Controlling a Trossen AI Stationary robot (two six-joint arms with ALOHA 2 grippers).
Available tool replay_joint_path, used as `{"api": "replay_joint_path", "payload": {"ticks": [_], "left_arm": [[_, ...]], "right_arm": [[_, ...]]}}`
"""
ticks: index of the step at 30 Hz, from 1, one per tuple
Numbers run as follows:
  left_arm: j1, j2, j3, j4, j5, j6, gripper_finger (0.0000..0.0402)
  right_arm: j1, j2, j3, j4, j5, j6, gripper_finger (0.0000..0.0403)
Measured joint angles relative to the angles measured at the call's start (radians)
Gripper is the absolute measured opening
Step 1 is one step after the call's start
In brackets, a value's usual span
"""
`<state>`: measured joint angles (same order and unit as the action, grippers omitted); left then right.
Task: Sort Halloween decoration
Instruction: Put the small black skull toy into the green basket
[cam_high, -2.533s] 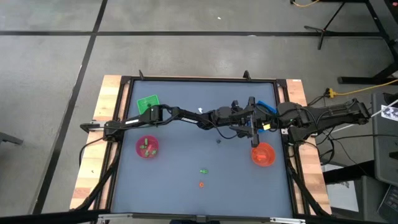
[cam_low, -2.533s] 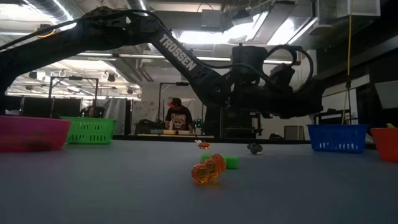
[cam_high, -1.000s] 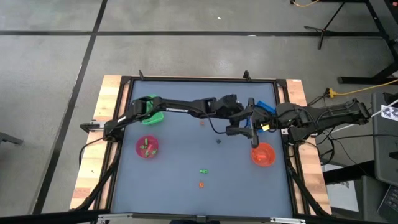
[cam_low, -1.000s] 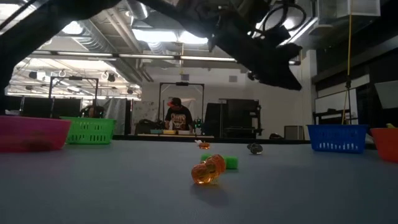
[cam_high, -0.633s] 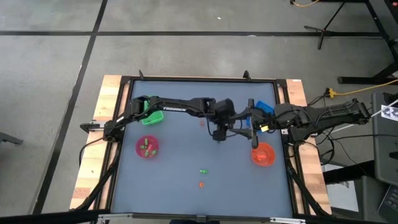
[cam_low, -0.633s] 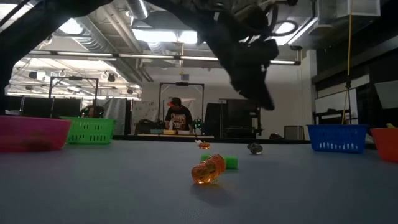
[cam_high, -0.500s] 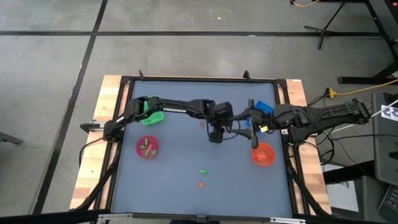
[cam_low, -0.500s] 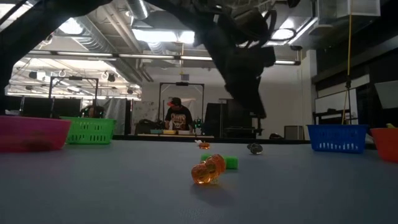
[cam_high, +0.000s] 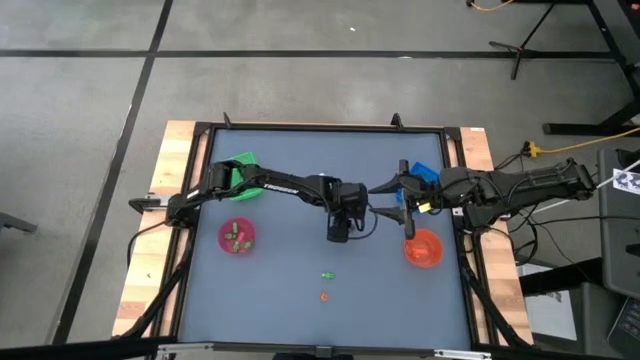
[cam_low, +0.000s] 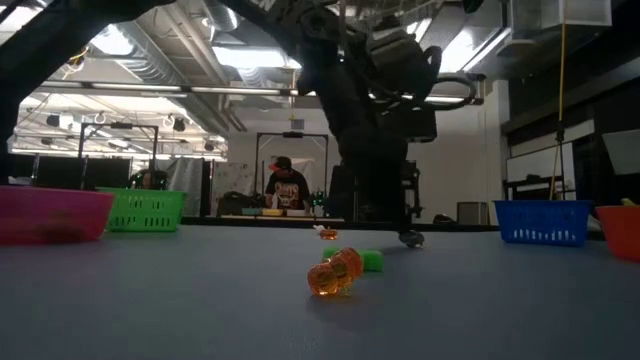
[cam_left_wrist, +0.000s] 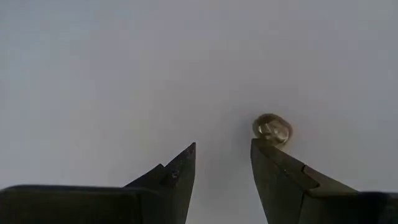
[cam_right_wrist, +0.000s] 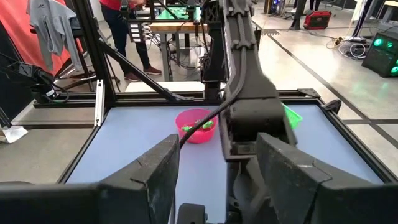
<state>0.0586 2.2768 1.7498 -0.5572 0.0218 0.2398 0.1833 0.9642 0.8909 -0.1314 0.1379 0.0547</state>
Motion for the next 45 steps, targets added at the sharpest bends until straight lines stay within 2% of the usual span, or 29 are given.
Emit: {"api": "replay_joint_path", "payload": {"ticks": [6, 11, 23, 31, 45], "left_arm": [[-0.017, 0.001, -0.032, 0.029, -0.002, 0.000, 0.0140], [-0.020, 0.001, -0.024, 0.016, -0.067, 0.000, 0.0140], [-0.068, 0.000, 0.066, -0.063, -0.056, 0.004, 0.0140], [-0.106, 0.000, 0.069, -0.016, -0.053, 0.007, 0.0140], [-0.090, 0.001, 0.023, 0.042, -0.054, -0.027, 0.0140]], "right_arm": [[0.000, 0.000, 0.000, 0.000, 0.000, 0.000, 0.0214], [0.000, 0.000, 0.000, -0.001, 0.000, 0.000, 0.0214], [0.000, 0.000, 0.000, -0.002, 0.000, 0.000, 0.0214], [0.000, 0.000, 0.000, -0.002, 0.000, 0.000, 0.0214], [0.000, 0.000, 0.000, -0.008, 0.000, 0.000, 0.0214]]}}
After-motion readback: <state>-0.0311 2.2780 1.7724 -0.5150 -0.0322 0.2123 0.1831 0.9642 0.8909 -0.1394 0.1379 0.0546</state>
